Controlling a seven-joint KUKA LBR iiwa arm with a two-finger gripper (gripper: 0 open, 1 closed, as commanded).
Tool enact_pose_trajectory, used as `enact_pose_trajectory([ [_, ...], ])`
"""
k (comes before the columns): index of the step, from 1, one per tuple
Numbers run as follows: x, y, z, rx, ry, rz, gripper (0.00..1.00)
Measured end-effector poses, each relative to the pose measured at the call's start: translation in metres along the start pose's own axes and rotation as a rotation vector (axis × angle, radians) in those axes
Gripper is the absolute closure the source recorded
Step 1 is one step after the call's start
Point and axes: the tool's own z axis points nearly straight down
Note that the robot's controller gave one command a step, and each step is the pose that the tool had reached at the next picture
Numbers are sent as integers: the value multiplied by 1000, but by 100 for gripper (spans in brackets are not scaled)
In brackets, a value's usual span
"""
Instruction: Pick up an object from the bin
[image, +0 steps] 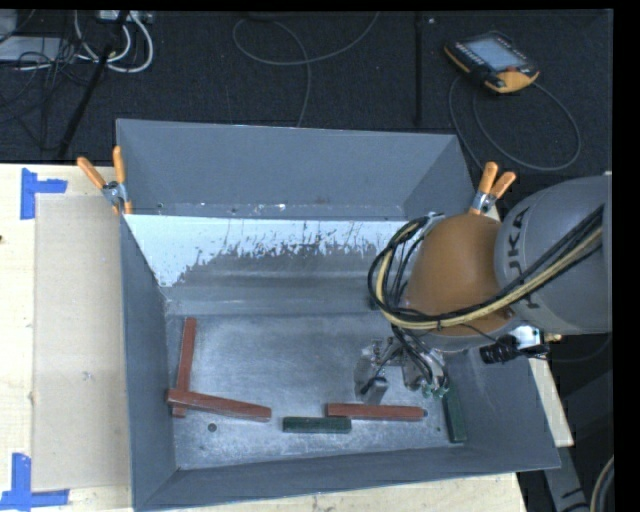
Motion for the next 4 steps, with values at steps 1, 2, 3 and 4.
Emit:
enact_pose_trajectory([
  [1, 0, 0, 0, 0, 0, -1, 0],
  [2, 0, 0, 0, 0, 0, -1, 0],
  [3, 46, -18, 37, 0, 2, -183, 100],
  [4, 46, -17, 37, 0, 2, -184, 100],
])
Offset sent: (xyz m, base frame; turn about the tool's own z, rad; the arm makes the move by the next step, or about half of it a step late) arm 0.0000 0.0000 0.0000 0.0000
